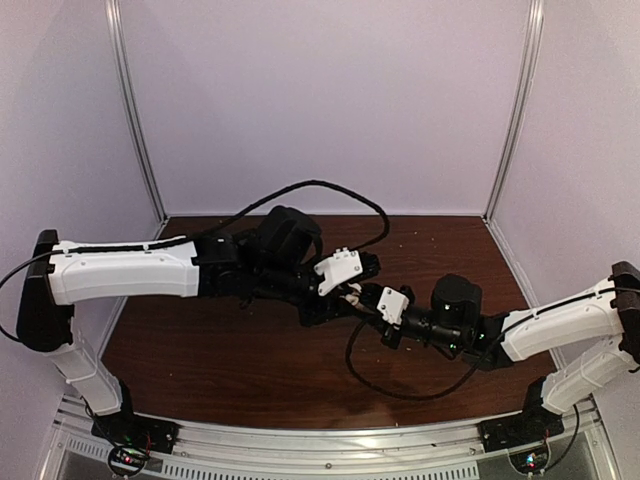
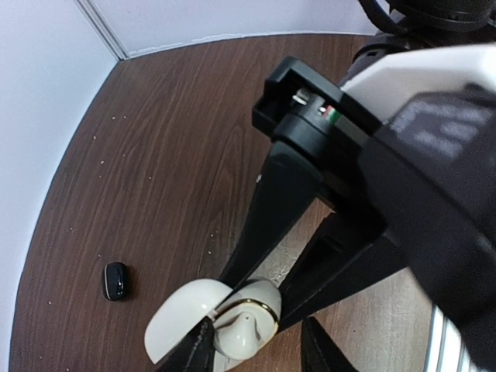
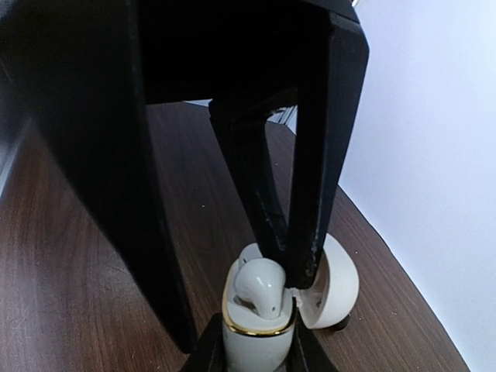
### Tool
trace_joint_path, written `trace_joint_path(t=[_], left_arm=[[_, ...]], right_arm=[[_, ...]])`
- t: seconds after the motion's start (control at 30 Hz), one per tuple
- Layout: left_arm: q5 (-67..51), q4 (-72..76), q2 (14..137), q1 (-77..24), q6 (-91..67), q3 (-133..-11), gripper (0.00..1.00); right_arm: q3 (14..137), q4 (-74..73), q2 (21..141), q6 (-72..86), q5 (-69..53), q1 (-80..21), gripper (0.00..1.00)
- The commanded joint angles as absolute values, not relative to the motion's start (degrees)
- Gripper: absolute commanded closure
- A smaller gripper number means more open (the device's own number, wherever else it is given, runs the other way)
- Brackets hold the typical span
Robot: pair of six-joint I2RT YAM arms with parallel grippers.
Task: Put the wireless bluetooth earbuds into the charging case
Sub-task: Place the right earbud in the left side groove of the charging case.
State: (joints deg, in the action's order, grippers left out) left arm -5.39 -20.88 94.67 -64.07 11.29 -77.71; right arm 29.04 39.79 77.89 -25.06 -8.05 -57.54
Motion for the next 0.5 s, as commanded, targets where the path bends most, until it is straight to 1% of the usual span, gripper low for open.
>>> trace_joint_path(t=[0.0,0.07,0.23,0.33,0.4,0.47], left_arm=[[-6.01,-17.98,90.57,-64.95,10.41,-77.73,0.54],[-5.53,-16.71,88.53,-64.95,10.57,-76.34,0.49],[-5.53,-11.2,82.66,-64.95,10.86,-71.29,0.43],[-6.68,-8.24,79.23,-64.95,11.61,-68.22,0.36],[-5.99,-5.65,76.67,-64.95,11.64,-65.82,0.27],[-2.92,-1.21,73.71,-64.8,10.2,-62.43,0.13]], right_arm=[[28.1,44.99,76.51,-23.36,-8.27,-58.12,1.0],[27.95,45.31,76.47,-23.14,-8.82,-58.1,1.0],[27.77,46.18,76.33,-22.03,-9.88,-57.92,1.0],[27.56,46.67,75.97,-20.96,-10.54,-57.63,1.0],[27.19,47.33,75.45,-19.83,-12.31,-57.15,1.0],[26.57,49.61,74.67,-17.4,-15.87,-56.17,1.0]])
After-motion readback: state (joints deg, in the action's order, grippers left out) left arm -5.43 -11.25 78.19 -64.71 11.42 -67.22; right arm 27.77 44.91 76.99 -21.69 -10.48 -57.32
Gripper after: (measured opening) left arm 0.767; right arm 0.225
